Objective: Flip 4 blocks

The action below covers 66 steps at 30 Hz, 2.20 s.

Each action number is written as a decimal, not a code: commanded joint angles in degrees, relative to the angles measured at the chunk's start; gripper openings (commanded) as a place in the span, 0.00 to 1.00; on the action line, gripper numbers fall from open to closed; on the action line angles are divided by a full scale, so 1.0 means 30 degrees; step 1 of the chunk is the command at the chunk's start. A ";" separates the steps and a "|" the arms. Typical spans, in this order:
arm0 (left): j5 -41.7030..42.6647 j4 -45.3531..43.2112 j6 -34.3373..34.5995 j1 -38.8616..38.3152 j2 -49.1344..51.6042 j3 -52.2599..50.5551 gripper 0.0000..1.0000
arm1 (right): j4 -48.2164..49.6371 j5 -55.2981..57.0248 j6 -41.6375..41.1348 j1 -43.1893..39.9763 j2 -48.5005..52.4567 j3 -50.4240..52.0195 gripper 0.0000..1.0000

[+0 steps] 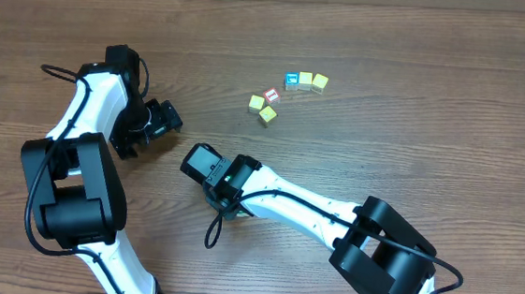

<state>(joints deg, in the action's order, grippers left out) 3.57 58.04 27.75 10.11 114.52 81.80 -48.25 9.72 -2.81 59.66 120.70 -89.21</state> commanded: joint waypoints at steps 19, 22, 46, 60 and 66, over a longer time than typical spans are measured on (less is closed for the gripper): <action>-0.0204 -0.0015 0.0051 -0.0160 -0.0102 0.0182 1.00 | -0.1122 -0.3446 -0.6062 -0.2033 -0.3271 -0.1829 0.04; -0.0204 -0.0015 0.0051 -0.0160 -0.0102 0.0182 1.00 | -0.3096 -0.4262 -0.8626 -0.3716 -0.3446 -0.1792 0.04; -0.0204 -0.0015 0.0051 -0.0160 -0.0102 0.0182 1.00 | 0.3621 -1.1970 -1.2670 -0.6171 -0.3446 0.6827 0.04; -0.0204 -0.0015 0.0051 -0.0160 -0.0109 0.0182 1.00 | 0.4772 -1.0907 -1.2677 -0.6149 -0.3439 0.6827 0.04; -0.0204 -0.0015 0.0051 -0.0160 -0.0102 0.0182 1.00 | 0.4794 -1.0921 -1.3085 -0.6135 -0.3439 0.6827 0.04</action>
<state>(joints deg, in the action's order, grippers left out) 3.57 58.04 27.75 10.11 114.52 81.80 -34.11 -23.55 -41.36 41.28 111.02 -68.97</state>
